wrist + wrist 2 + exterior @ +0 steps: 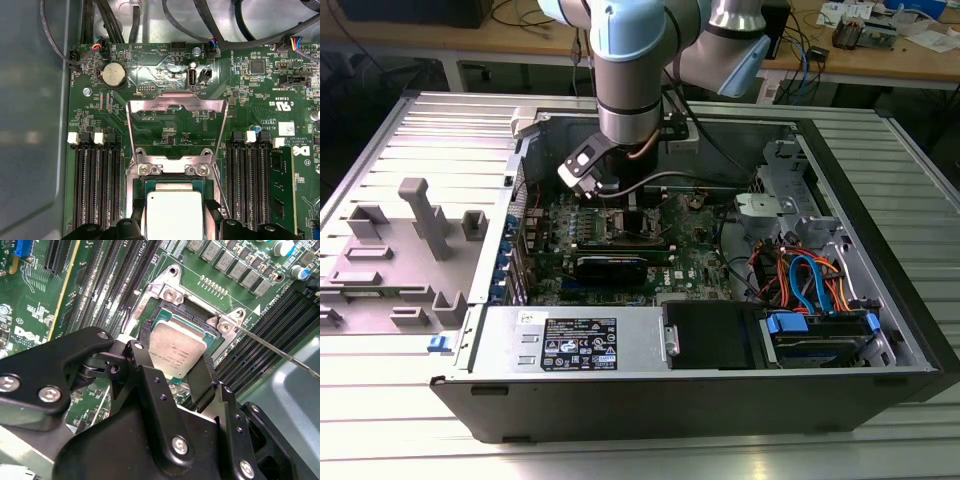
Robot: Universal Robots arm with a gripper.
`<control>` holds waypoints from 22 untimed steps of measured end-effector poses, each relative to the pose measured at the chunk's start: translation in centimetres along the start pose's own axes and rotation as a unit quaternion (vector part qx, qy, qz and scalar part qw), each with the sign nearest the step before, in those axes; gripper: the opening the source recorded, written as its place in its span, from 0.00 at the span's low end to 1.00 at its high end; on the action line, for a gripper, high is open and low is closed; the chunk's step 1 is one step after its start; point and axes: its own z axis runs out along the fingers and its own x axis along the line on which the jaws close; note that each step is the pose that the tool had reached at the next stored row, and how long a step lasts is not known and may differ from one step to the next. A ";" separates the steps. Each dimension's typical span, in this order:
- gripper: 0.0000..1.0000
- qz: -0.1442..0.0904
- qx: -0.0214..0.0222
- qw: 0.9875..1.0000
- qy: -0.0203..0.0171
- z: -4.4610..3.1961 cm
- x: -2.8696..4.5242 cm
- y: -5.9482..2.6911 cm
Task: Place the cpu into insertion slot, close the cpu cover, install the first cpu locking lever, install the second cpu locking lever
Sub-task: 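Place the cpu into insertion slot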
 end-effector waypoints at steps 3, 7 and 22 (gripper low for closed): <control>0.54 0.002 0.000 1.000 0.000 0.03 0.00 -0.01; 0.54 0.002 0.000 1.000 0.000 0.17 0.00 -0.02; 0.54 0.002 0.000 1.000 0.000 0.29 0.00 -0.02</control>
